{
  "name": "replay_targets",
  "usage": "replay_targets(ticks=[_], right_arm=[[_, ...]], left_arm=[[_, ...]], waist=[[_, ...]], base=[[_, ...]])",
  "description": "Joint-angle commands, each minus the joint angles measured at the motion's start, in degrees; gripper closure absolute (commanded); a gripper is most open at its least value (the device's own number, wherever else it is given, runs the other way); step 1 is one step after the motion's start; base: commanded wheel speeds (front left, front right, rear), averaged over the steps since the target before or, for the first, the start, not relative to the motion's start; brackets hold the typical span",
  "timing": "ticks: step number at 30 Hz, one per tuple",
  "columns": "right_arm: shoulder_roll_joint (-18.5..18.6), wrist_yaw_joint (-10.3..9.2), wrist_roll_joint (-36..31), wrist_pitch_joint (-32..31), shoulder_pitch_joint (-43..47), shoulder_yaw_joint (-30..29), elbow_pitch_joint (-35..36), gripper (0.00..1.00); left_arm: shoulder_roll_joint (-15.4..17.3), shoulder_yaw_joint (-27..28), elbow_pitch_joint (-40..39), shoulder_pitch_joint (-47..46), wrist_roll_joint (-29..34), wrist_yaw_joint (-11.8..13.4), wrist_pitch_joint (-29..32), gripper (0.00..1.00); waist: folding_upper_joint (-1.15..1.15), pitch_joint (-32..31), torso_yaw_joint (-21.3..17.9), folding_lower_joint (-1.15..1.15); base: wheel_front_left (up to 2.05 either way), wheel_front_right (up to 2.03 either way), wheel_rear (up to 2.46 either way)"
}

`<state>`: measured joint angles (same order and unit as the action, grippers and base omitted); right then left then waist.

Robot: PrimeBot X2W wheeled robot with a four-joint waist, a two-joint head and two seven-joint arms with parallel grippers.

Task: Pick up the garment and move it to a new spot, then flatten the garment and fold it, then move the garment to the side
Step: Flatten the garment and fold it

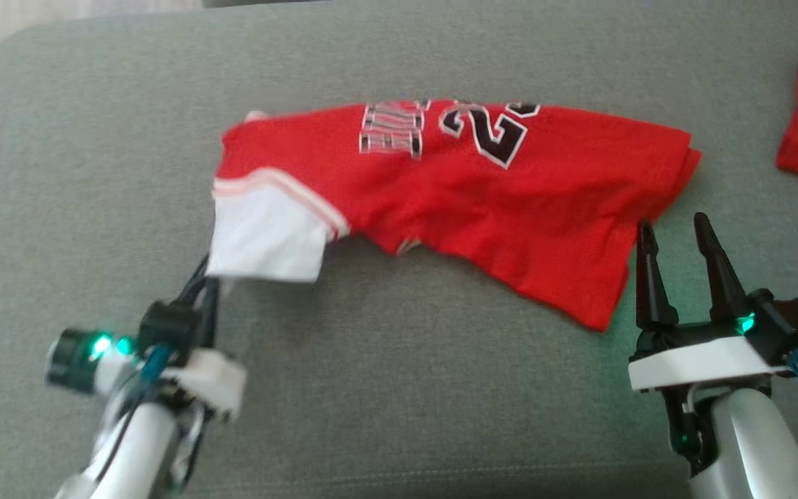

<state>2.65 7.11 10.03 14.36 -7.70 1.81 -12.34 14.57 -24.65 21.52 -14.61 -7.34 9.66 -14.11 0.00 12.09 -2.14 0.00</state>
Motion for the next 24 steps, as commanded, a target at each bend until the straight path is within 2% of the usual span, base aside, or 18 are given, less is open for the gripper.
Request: replay_targets(ticks=[1,2,3,6,8,12,15,16,17,18,19,24], right_arm=[[0.2,0.37,0.1,0.6,-0.9,1.2,1.6,0.00],[0.2,0.37,0.1,0.6,-0.7,1.0,1.7,0.00],[0.2,0.37,0.0,0.6,-0.7,1.0,1.7,0.00],[0.2,0.37,-0.1,0.6,-0.5,1.1,1.6,0.00],[0.2,0.37,-0.2,0.6,-0.5,1.3,1.4,0.00],[0.2,0.37,-0.2,0.6,-0.6,2.1,1.2,0.00],[0.2,0.37,-0.2,0.6,-0.7,2.8,0.8,0.00],[0.2,0.37,-0.1,0.6,-0.7,2.9,0.7,0.00],[0.2,0.37,-0.2,0.6,-0.6,2.9,0.6,0.00],[0.2,0.37,-0.2,0.6,-0.6,2.8,0.5,0.00],[0.2,0.37,-0.2,0.6,-0.5,2.8,0.4,0.00],[0.2,0.37,-0.2,0.6,-0.1,2.4,0.2,0.00]], left_arm=[[2.6,2.7,-2.5,-0.5,0.6,0.6,0.1,1.00],[5.1,2.7,-4.4,1.5,1.4,0.6,1.2,1.00],[6.3,2.4,-5.4,2.4,2.0,0.5,1.8,1.00],[7.6,0.3,-8.1,4.9,3.3,-0.2,3.8,1.00],[7.1,-1.3,-8.8,5.8,3.6,-0.8,4.6,1.00],[3.8,-4.3,-7.1,6.0,3.2,-1.9,5.1,0.99],[1.0,-6.1,-3.8,5.5,2.5,-2.7,4.6,0.82],[0.1,-6.5,-2.6,5.3,2.2,-3.0,4.2,0.73],[-0.7,-6.9,-1.5,5.1,2.0,-3.2,3.8,0.59],[-1.4,-7.2,-0.5,4.8,1.8,-3.4,3.4,0.34],[-2.0,-7.4,0.4,4.5,1.5,-3.6,2.9,0.00],[-4.3,-6.9,2.4,4.0,-0.4,-3.7,0.5,0.00]], waist=[[0.00,-0.6,0.7,0.00],[0.00,-0.7,1.2,0.00],[0.00,-0.6,1.3,0.00],[0.00,-0.7,1.7,0.00],[0.00,-0.8,1.7,0.00],[0.00,-0.9,1.2,0.00],[0.00,-0.8,0.4,0.00],[0.00,-0.8,0.1,0.00],[0.00,-0.9,-0.1,0.00],[0.00,-0.9,-0.3,0.00],[0.00,-1.0,-0.6,0.00],[0.00,-1.6,-1.0,0.00]], base=[[0.00,0.00,0.00],[0.00,0.00,0.00],[0.00,0.00,0.00],[0.00,0.00,0.00],[0.00,0.00,0.00],[0.00,0.00,0.00],[0.00,0.00,0.00],[0.00,0.00,0.00],[0.00,0.00,0.00],[0.00,0.00,0.00],[0.00,0.00,0.00],[0.00,0.00,0.00]])
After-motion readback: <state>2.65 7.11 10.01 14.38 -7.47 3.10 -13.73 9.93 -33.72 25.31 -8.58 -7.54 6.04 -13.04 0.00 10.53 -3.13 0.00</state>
